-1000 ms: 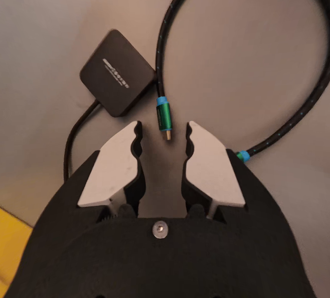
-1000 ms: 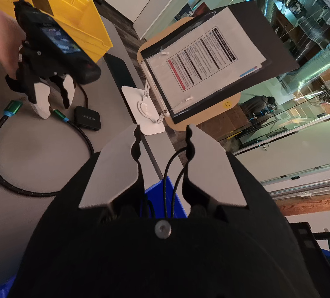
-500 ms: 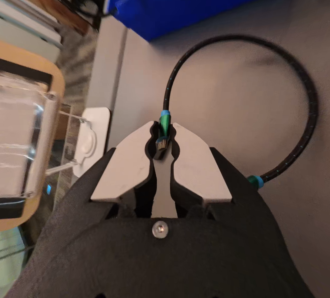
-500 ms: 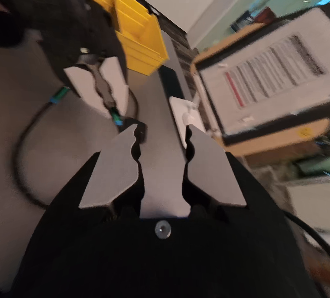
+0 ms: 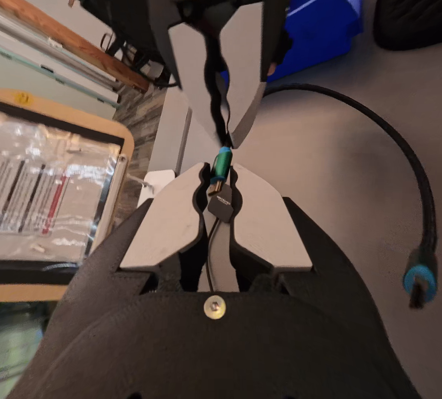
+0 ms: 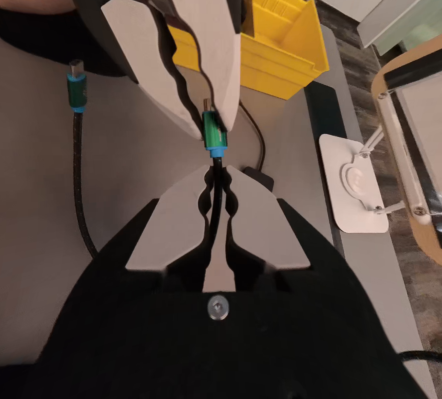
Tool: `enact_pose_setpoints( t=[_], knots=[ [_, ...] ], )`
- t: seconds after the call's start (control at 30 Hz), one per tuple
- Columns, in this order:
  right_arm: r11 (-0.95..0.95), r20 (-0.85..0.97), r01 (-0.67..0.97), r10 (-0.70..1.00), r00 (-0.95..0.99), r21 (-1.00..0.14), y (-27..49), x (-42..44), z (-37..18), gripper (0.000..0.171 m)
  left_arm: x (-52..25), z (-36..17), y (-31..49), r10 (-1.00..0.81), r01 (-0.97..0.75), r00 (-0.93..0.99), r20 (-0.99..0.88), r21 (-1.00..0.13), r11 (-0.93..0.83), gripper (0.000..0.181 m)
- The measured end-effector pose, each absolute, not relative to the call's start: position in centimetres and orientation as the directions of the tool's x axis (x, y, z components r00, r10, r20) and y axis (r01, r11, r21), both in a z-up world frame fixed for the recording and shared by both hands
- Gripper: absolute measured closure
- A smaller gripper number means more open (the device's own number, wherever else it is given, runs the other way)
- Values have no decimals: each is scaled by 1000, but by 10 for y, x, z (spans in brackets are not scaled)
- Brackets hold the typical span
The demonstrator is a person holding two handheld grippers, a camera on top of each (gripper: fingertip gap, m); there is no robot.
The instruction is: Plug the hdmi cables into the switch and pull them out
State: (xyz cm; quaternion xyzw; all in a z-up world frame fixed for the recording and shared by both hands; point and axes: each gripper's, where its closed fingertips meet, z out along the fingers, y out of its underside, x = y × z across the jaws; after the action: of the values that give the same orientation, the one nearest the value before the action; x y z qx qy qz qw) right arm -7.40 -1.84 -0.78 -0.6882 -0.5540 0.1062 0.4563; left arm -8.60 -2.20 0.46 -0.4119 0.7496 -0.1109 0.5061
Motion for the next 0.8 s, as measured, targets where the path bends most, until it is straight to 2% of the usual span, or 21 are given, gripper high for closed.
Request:
enact_pose_setpoints(
  t=[0.03, 0.13, 0.17, 0.23, 0.3, 0.37, 0.5, 0.6, 0.7, 0.8],
  knots=[
    [30, 379, 667, 842, 385, -744, -15, -73, -4, 164, -89, 9, -15, -758, -520, -105, -643, -615, 593, 162],
    [39, 471, 683, 753, 460, -729, -6, -71, 16, 164, -104, 26, 10, -900, -536, 51, -433, -772, 342, 114],
    [38, 503, 690, 714, 488, -723, -5, -71, 26, 164, -108, 31, 13, -948, -512, 79, -307, -829, 226, 105],
    [51, 597, 725, 610, 521, -686, -4, -73, 46, 164, -110, 45, 8, -998, -413, 67, -12, -911, -17, 102],
    [64, 696, 779, 499, 516, -624, -5, -74, 61, 164, -110, 65, -8, -968, -297, -68, 243, -931, -212, 110],
    [73, 764, 815, 404, 503, -575, -6, -76, 73, 164, -111, 79, -17, -922, -224, -173, 348, -925, -307, 123],
    [75, 822, 856, 333, 463, -512, -7, -84, 76, 164, -105, 76, -17, -933, -213, -145, 329, -931, -295, 136],
    [77, 833, 865, 325, 448, -495, -6, -89, 73, 164, -104, 82, -13, -925, -145, -144, 352, -932, -332, 169],
    [68, 842, 878, 327, 428, -473, -4, -90, 69, 164, -105, 77, -10, -908, -174, -157, 388, -916, -362, 169],
    [83, 838, 879, 357, 413, -469, -6, -94, 65, 163, -108, 74, -12, -921, -204, -169, 351, -927, -316, 170]
  ],
)
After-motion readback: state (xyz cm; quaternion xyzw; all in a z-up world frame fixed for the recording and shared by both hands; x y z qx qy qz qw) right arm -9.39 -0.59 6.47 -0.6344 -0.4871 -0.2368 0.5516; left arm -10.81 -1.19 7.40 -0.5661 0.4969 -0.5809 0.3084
